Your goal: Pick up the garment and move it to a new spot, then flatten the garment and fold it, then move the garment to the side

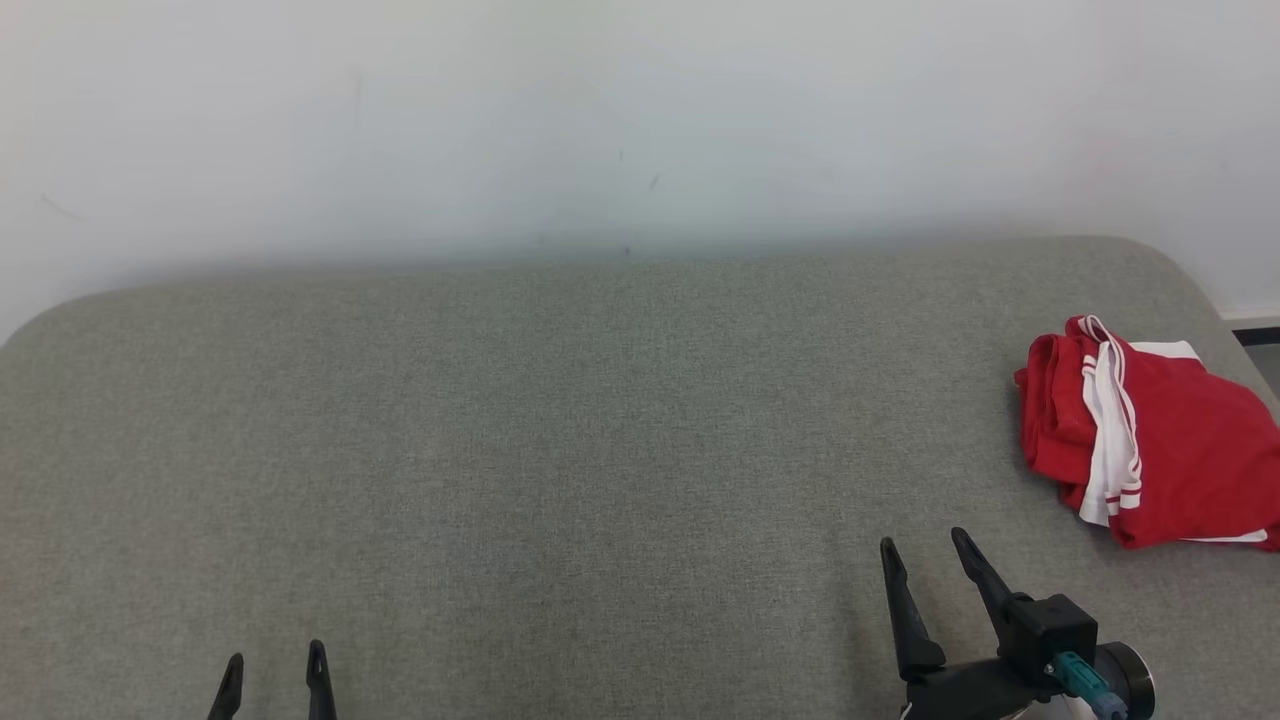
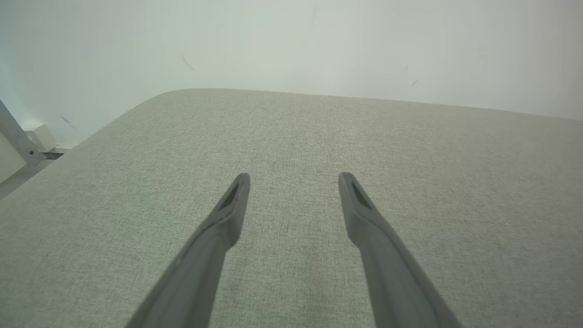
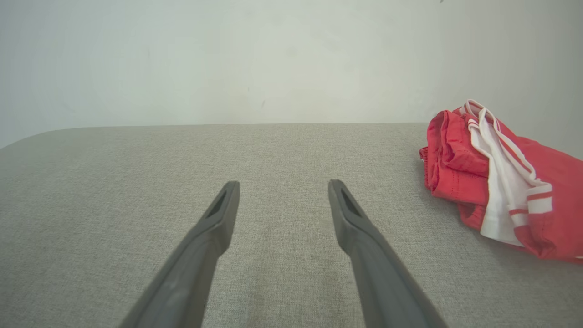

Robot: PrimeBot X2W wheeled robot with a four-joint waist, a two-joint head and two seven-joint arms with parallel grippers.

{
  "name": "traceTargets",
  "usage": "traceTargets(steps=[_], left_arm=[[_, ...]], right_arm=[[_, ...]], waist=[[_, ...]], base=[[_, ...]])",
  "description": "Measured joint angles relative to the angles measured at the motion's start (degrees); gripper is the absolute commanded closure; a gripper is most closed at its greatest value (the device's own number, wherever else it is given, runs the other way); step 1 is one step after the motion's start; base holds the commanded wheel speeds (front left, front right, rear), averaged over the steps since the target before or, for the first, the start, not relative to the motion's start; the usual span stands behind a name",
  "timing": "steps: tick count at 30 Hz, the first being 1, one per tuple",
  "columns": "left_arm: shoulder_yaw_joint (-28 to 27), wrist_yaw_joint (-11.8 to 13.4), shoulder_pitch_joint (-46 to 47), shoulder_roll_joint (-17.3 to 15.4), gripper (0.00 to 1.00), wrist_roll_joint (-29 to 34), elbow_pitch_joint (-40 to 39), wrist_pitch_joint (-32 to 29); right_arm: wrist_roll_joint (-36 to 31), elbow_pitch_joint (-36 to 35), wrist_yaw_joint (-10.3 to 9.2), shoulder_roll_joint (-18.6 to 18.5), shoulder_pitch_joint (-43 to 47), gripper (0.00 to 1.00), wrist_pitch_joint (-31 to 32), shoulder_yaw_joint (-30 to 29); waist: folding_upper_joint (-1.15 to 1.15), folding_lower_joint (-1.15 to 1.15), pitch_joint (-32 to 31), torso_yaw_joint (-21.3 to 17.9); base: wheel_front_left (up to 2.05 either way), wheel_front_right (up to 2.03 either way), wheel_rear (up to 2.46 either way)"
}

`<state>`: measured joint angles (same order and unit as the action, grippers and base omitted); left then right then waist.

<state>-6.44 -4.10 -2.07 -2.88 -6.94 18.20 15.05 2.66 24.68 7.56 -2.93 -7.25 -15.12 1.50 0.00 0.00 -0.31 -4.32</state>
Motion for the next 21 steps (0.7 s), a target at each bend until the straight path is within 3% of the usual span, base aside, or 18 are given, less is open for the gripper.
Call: traceTargets(steps=[21], left_arm=[[0.85, -0.02, -0.02, 0.00, 0.00, -0.22, 0.74, 0.00]], right_arm=[[0.81, 0.20, 0.00, -0.01, 0.15, 0.00, 0.00, 0.73]], waist=[[0.00, 0.00, -0.03, -1.21]], base=[[0.00, 0.00, 0.00]])
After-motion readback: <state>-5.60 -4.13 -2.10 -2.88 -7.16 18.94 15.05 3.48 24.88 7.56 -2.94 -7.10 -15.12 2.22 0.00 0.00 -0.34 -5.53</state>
